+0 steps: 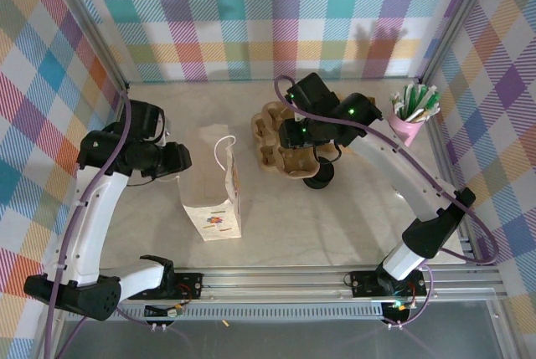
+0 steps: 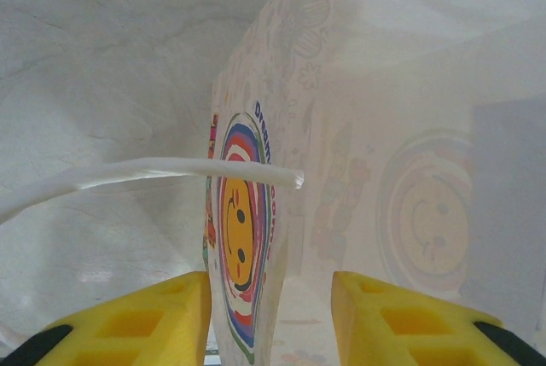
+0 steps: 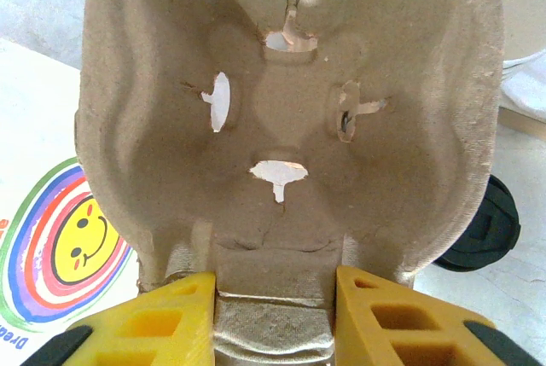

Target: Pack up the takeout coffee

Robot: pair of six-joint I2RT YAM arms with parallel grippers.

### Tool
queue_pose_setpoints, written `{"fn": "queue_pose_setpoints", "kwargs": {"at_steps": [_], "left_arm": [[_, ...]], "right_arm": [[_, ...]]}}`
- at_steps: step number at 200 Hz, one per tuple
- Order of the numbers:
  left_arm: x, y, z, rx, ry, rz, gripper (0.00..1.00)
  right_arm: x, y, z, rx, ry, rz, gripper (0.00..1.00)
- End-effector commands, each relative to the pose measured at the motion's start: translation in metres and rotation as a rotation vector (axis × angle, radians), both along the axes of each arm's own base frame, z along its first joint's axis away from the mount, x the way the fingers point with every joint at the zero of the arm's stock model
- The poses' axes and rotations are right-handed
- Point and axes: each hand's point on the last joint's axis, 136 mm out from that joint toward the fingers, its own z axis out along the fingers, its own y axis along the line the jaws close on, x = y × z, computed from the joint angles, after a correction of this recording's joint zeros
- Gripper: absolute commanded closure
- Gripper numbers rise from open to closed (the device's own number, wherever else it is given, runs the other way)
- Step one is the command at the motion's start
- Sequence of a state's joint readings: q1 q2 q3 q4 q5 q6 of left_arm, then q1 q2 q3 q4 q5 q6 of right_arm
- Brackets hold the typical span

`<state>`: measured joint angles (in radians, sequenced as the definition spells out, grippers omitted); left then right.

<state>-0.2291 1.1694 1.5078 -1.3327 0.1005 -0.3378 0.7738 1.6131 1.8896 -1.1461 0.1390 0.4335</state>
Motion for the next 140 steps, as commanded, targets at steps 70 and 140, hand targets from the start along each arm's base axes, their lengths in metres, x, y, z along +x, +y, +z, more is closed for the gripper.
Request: {"fn": "queue_pose_setpoints", "kwargs": {"at_steps": [70,140], "left_arm": [[0.001,-0.004,-0.012,0.024,0.039,-0.052,0.76],[-0.001,-0.001,-0.013,0.038,0.048,-0.048,1.0]], "right_arm": [[-0.006,0.002,0.002,0.012,0.008,0.02,0.65],[-0.006,0.002,0.014,0.029,-0.006,0.011,0.65]]}}
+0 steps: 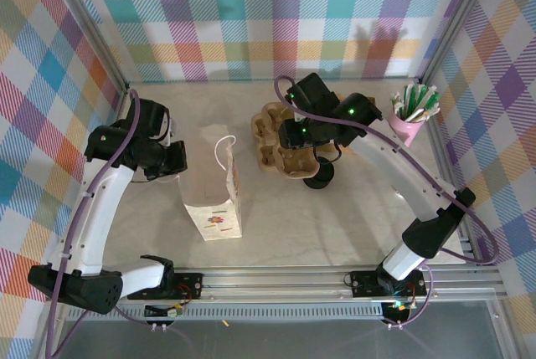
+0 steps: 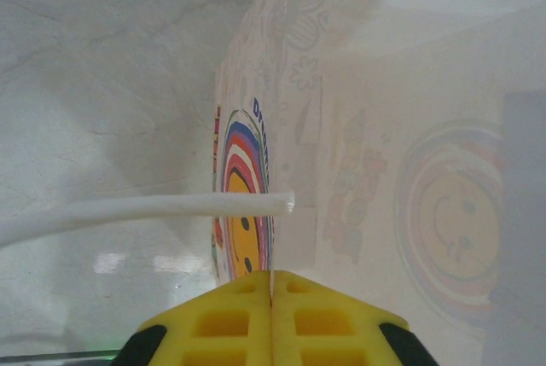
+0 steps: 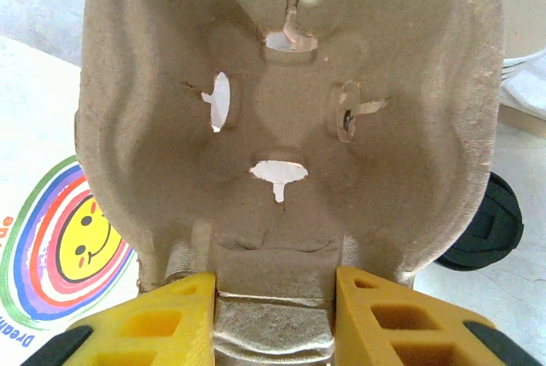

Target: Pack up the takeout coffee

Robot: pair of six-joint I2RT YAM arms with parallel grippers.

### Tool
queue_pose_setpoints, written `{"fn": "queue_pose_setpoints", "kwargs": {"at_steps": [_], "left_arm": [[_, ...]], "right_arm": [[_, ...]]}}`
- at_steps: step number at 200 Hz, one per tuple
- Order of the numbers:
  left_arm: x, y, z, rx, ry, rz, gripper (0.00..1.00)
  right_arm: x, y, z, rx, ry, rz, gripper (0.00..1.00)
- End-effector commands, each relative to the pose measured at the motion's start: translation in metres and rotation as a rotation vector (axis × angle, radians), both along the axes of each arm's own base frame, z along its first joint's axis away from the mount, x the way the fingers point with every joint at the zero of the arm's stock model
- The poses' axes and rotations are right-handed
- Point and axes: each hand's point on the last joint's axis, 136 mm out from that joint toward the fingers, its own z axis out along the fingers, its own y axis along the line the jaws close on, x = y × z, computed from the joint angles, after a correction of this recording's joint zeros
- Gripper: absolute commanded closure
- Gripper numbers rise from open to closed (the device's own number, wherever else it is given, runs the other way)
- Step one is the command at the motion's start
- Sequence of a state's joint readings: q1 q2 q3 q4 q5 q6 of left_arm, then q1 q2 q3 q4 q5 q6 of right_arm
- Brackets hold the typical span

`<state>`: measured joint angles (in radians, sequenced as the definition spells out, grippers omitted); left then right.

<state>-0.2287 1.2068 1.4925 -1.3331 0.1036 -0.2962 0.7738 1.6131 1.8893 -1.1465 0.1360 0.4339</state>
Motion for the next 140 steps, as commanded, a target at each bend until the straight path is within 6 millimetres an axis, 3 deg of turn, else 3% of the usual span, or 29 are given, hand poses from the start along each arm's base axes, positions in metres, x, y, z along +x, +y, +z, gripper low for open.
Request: {"fn": "queue_pose_setpoints", "kwargs": {"at_steps": [1,37,103,140], "left_arm": [[-0.005,0.001,0.001,0.012,0.002,-0.008,1.0],[-0.011,0.002,0.01,-0.016,-0.003,0.039,1.0],[-0.018,0.001,0.022,-0.1,-0.034,0.153,1.0],[-0.017,-0.007,0.023,-0.175,-0.057,0.197,1.0]], "right_arm": [[-0.005,0.002,0.014,0.028,-0.009,0.01,0.65],[-0.004,0.004,0.033,0.062,-0.026,0.004,0.65],[-0.013,0.022,0.091,0.247,-0.045,0.016,0.66],[-0.02,0.028,0.113,0.313,-0.056,0.032,0.67]]}}
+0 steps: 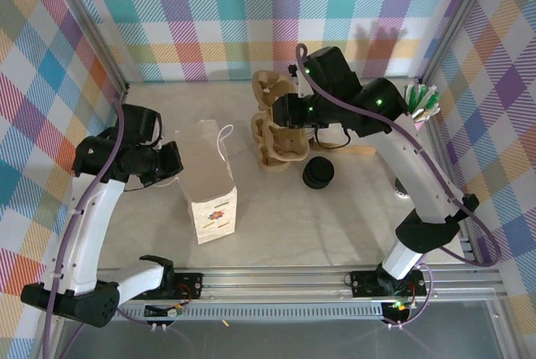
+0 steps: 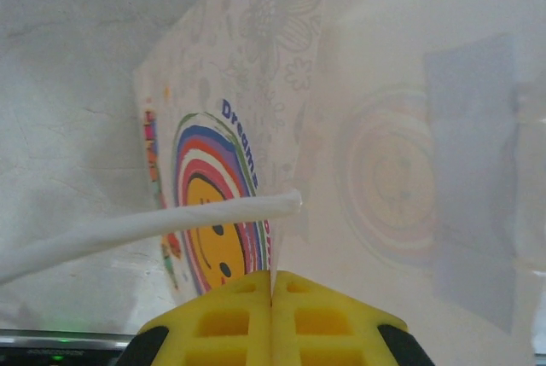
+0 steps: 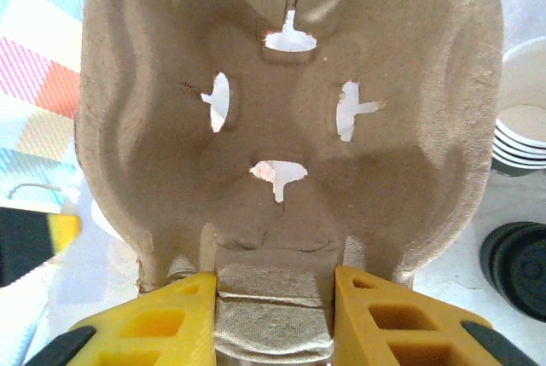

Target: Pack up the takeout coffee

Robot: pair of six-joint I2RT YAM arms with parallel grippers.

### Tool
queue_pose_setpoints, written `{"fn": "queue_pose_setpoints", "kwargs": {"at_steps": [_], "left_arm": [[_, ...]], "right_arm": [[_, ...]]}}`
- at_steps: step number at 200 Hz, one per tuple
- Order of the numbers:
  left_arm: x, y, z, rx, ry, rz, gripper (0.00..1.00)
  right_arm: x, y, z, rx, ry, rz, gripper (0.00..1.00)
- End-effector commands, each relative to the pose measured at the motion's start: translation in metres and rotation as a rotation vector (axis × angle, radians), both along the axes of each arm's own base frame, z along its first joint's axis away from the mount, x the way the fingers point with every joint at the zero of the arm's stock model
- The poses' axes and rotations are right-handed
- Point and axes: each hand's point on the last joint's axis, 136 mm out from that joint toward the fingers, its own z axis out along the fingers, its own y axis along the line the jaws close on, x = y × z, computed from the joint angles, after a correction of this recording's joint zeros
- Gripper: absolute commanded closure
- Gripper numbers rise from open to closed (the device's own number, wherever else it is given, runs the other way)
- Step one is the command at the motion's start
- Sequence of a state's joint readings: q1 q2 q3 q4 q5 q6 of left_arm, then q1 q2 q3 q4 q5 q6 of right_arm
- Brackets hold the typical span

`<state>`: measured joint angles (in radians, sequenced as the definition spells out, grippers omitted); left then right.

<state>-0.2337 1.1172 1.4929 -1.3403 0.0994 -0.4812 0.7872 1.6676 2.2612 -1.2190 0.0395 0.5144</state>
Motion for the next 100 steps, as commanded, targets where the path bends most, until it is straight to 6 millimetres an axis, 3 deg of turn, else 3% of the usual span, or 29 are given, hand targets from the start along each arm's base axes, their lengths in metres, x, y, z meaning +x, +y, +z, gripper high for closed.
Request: {"fn": "queue_pose_setpoints", "kwargs": {"at_steps": [1,100], "left_arm": [[-0.001,-0.01,0.004,-0.084,-0.017,0.038,1.0],[0.006,-0.04,0.007,-0.202,-0.057,0.032,1.0]], "right_arm": [[-0.011,0.007,0.012,0.053,0.026,0.019,0.67],[-0.037,0.04,0.059,0.251,0.025,0.116,0.68]]}}
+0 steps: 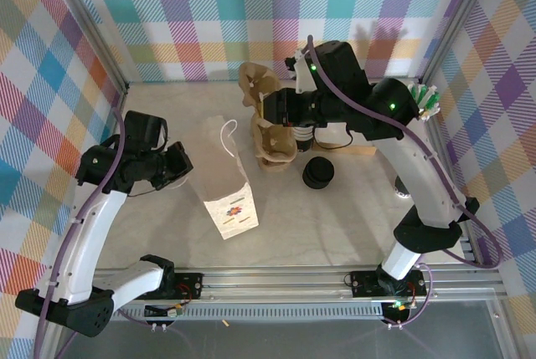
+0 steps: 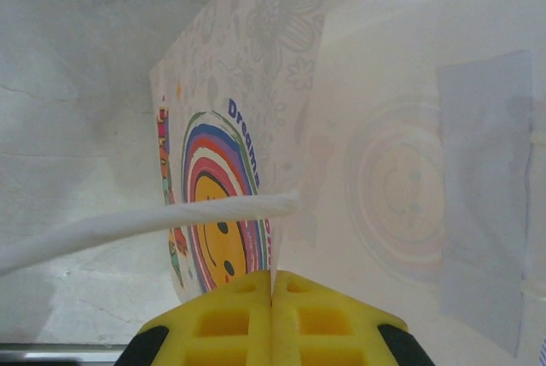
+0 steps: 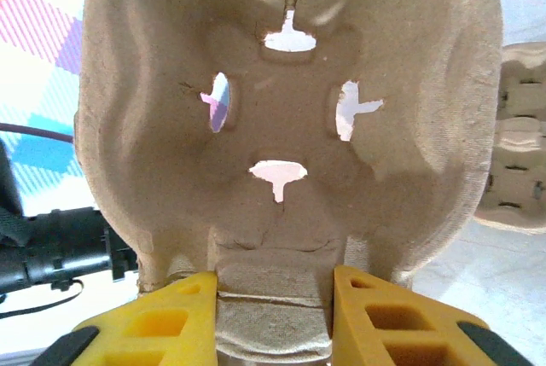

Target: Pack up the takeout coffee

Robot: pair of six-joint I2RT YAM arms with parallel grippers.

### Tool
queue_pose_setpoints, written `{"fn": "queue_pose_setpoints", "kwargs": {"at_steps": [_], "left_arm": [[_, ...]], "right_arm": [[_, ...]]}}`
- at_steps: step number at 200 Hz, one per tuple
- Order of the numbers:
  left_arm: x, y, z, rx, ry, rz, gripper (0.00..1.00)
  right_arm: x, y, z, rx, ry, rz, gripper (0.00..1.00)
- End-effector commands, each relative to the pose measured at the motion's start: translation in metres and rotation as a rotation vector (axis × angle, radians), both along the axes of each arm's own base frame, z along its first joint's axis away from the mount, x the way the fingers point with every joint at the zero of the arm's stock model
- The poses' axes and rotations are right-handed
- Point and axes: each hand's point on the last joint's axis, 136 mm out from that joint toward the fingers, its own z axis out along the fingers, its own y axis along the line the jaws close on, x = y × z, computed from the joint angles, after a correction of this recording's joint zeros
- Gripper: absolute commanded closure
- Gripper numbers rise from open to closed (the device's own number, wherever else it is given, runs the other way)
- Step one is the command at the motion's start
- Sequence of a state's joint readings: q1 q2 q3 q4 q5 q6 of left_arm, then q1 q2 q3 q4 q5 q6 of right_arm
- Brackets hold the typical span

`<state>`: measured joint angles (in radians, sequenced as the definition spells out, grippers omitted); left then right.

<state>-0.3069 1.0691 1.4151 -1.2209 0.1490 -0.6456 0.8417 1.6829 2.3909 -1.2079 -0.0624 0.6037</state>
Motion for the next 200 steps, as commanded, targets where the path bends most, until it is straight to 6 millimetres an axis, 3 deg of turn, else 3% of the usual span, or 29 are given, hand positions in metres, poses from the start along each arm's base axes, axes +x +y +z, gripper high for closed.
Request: {"fn": "queue_pose_setpoints", "kwargs": {"at_steps": [1,121,200], "left_arm": [[0.004,-0.013,0.006,-0.059,-0.027,-0.007,1.0],[0.009,-0.05,-0.004,-0.156,-0.079,-0.06,1.0],[0.004,-0.049,-0.013,-0.188,-0.099,-0.045,1.0]], "right_arm": [[-0.007,0.015,0.015,0.077,0.008,0.036,0.68],[-0.022,0.062,0.011,0.114,0.035,0.112,0.68],[-0.011,0.093,-0.021,0.084,0.064,0.113,0.69]]}}
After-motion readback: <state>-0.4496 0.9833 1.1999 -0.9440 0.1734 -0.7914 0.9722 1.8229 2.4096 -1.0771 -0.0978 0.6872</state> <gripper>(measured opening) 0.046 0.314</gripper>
